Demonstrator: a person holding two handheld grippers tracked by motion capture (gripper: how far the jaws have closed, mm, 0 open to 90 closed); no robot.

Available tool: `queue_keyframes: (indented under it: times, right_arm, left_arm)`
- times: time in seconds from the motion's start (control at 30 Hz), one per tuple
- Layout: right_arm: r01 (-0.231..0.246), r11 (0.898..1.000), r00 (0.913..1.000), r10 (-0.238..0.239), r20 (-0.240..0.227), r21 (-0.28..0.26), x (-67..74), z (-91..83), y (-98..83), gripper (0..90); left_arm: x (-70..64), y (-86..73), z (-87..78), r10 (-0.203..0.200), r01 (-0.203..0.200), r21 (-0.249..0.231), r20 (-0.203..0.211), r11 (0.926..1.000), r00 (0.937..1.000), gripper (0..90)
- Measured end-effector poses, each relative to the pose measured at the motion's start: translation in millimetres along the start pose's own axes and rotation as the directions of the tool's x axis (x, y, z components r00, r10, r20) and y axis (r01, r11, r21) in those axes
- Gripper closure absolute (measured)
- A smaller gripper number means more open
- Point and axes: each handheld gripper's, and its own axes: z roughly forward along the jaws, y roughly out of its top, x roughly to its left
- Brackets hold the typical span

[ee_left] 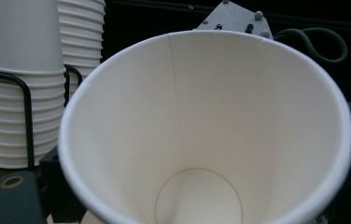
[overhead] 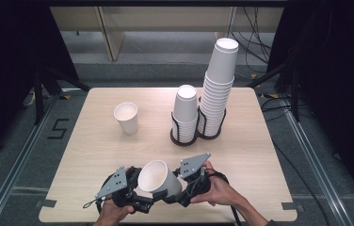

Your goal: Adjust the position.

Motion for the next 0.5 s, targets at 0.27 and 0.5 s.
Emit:
queue_keyframes:
  times: [0.27,0.5]
  right_arm:
    - [-0.073,0.997,0.9973,0.073,-0.008,0.029,-4.9,0.5,-6.7,19.7]
    - [-0.098,0.992,0.9934,0.093,0.066,0.075,-13.3,-9.9,-16.3,17.1]
  left_arm:
    - [0.7,1.9,-1.0,0.019,-0.018,0.024,-0.019,0.9995,0.9997,17.2]
    - [9.8,6.3,-8.5,0.025,-0.018,0.050,-0.126,0.9986,0.9917,17.3]
